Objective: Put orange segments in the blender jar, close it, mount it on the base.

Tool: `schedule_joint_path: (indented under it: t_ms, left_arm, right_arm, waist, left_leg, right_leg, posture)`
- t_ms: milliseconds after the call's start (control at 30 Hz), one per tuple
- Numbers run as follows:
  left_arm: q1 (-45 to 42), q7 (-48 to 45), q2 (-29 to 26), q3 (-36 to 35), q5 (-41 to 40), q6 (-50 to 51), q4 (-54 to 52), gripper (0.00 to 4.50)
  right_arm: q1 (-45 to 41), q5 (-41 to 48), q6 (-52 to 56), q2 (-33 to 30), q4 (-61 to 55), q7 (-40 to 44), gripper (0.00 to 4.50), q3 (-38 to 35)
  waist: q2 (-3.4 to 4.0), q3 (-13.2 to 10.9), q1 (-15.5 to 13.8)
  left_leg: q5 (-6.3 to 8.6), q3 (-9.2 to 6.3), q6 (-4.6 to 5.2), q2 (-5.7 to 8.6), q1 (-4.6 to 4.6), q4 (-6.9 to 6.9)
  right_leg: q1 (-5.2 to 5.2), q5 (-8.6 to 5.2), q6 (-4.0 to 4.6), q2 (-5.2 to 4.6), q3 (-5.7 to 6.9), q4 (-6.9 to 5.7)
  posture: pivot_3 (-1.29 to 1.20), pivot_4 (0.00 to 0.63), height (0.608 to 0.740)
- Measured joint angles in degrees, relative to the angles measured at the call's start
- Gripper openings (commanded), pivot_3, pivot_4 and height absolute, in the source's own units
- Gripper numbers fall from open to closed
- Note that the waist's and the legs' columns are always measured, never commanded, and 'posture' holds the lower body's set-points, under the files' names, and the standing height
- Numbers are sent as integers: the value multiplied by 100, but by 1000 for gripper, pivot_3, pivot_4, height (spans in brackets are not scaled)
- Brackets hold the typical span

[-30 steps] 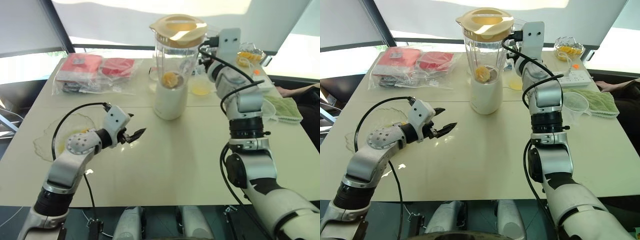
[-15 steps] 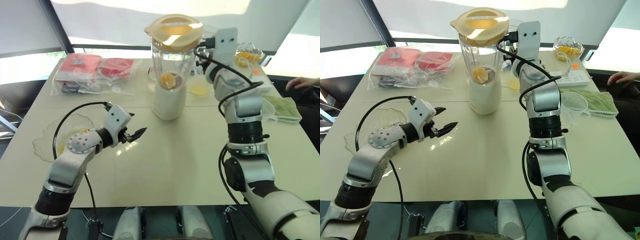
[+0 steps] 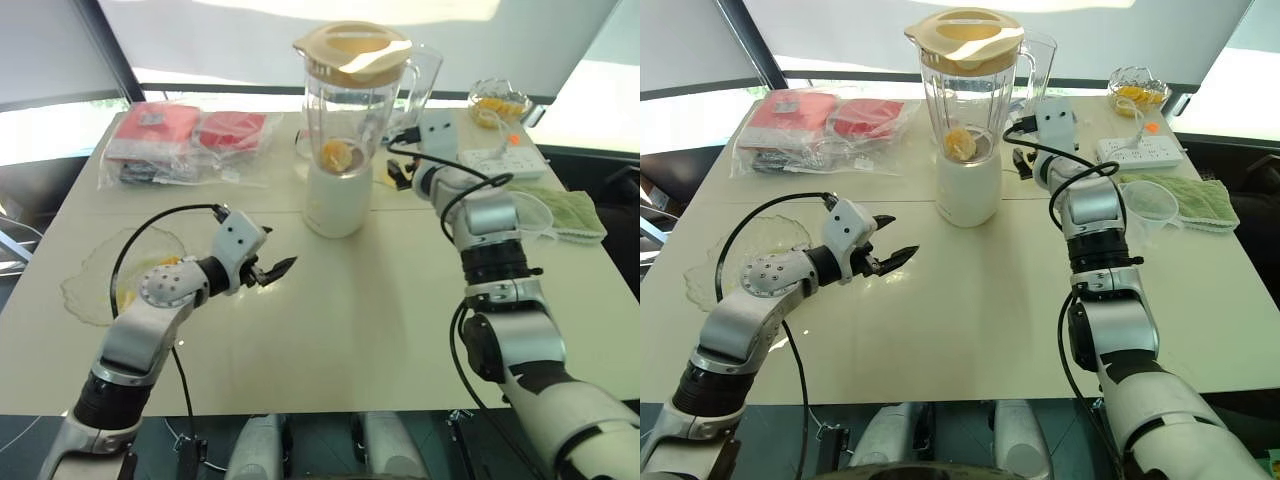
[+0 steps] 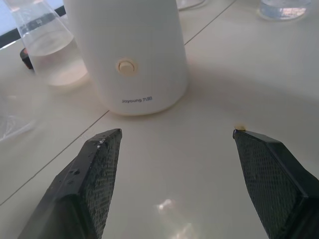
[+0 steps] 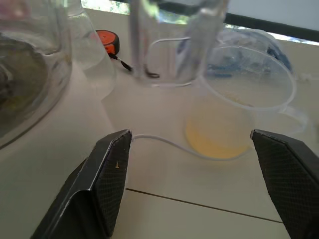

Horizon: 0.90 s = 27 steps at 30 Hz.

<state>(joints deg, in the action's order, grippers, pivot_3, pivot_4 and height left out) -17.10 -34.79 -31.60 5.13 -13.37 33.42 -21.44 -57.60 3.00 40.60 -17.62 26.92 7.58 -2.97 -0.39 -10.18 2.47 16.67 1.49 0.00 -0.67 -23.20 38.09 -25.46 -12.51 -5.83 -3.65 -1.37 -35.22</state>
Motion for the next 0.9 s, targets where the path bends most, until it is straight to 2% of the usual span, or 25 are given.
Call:
schedule_joint_path:
  t_ms: [367,667,767,900]
  left_arm:
    - [-63,2,72,2,21,-49,107,3712]
    - [-122,-6,78,-17,-7,-41,152,3712]
    - [-186,-16,80,-291,-337,236,103,3712]
    - [-563,-67,-80,-1003,-1075,806,-216,3712]
  right_arm:
    - [695,-275,91,-120,-1354,64,3894,262]
    - [516,-222,2,-129,-1358,8,3894,11]
    - [305,-127,35,-142,-1314,78,3894,-125]
    - [239,7,109,-146,-1278,156,3894,-229]
  waist:
    - [0,0,-16]
    - [0,0,0]
    - [0,0,-2]
    - [0,0,-1]
  left_leg:
    - [-1,0,-2,-3,-8,6]
    - [-2,0,-3,-3,-6,6]
    - [-2,-3,-3,-4,-6,7]
    - [-3,-4,-3,-4,-8,7]
  right_leg:
    - [-5,0,0,4,2,0]
    - [-5,0,0,8,2,-6]
    - [-6,0,0,8,3,-7]
    - [-5,0,0,8,4,-7]
  posture:
    - [0,150,740]
    - [0,150,740]
    - [0,150,740]
    - [0,150,740]
